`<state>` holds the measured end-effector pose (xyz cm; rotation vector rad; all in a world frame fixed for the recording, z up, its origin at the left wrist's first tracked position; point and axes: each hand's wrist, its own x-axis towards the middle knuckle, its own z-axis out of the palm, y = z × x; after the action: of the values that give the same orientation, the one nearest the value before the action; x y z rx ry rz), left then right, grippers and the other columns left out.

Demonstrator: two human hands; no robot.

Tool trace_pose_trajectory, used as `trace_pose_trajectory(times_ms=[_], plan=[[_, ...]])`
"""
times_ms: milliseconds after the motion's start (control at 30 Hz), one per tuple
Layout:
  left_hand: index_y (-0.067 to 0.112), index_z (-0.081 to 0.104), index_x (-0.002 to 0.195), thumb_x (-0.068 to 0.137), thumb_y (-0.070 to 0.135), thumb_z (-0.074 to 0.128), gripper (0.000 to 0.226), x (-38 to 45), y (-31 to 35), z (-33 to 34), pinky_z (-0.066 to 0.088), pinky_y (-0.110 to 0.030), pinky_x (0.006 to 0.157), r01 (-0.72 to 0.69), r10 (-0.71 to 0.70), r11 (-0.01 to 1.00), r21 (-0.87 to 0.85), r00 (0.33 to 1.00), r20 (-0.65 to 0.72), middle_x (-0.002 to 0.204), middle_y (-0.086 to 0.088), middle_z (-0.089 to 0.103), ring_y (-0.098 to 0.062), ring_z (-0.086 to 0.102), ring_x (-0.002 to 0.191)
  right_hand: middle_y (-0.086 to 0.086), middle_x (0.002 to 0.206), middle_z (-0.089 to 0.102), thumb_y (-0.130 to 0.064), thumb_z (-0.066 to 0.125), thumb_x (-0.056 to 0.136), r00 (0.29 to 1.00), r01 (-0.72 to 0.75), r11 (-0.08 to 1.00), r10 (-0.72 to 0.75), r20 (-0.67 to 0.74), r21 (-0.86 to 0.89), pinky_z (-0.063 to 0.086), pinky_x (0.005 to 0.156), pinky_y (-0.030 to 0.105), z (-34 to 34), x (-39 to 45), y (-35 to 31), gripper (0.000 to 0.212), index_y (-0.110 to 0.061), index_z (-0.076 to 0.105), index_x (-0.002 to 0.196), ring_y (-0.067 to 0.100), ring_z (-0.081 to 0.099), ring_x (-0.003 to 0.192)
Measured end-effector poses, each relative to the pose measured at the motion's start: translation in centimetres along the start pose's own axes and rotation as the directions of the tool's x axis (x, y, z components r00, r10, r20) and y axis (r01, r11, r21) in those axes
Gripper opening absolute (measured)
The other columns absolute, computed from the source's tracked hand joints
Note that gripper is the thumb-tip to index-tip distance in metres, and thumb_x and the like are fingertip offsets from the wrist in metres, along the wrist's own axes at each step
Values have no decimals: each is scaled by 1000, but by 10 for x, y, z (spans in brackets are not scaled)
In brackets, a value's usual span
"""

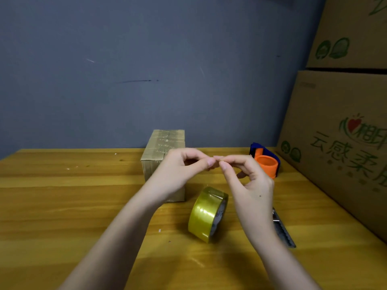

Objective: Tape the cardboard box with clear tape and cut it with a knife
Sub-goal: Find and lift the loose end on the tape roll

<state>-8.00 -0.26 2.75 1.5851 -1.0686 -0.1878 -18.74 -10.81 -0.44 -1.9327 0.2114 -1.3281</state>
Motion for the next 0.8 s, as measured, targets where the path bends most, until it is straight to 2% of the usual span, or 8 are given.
trace_pose_trajectory(times_ms=[167,333,433,533,600,667,733,800], plan=[[15,75,89,91,16,56,20,0,-2,1,49,-11,83,-19,19,1000,-17,1000,24,91,6,75,-5,68,91,-14,84,74,-14,66,84,995,-91,982,95,-14,168,50,76,12,-2,3,0,9,-20,71,88,-1,67,88],[18,74,87,95,15,50,26,0,-3,3,49,-12,80,-44,44,999,-22,999,-1,84,11,74,-2,67,83,-7,89,75,-19,63,86,983,-183,956,182,29,228,55,81,27,-7,10,5,13,-18,66,99,6,68,92],[22,74,84,94,15,51,26,1,-3,5,49,-12,79,-69,69,998,8,998,-9,85,10,73,0,67,82,-9,93,74,-27,54,91,981,-183,954,160,112,238,51,77,18,-7,10,6,19,-22,66,105,3,66,93],[22,74,84,94,18,52,24,0,-4,6,48,-11,78,-97,99,990,97,995,-16,85,9,71,-2,65,83,-11,88,73,-21,60,89,985,-129,981,110,130,147,52,76,18,-4,10,7,12,-23,72,94,2,66,91],[21,74,85,95,27,51,26,-2,-4,7,50,-16,80,-93,98,983,161,995,-21,83,9,72,-2,66,82,-13,83,73,-16,64,85,990,-113,988,102,95,110,50,73,15,-3,10,9,11,-23,72,89,1,66,87],[27,74,83,93,46,41,39,-3,-4,9,51,-31,86,-78,114,929,362,990,-80,84,10,75,-6,67,87,-13,82,71,-15,65,85,992,-117,988,110,66,103,49,72,13,-2,10,11,10,-21,72,86,1,65,86],[29,73,84,90,56,25,56,-6,-2,10,48,-36,90,-10,121,833,554,979,-165,87,12,75,-9,66,92,-10,84,71,-16,65,85,991,-127,988,124,41,86,49,74,15,-2,10,13,8,-19,71,85,4,64,87],[32,71,82,87,60,20,59,-9,-4,9,49,-37,89,102,9,872,479,975,-224,81,15,74,-10,66,88,-9,85,70,-17,64,86,985,-169,981,167,35,97,49,74,15,-2,11,15,8,-19,71,86,3,64,86]])
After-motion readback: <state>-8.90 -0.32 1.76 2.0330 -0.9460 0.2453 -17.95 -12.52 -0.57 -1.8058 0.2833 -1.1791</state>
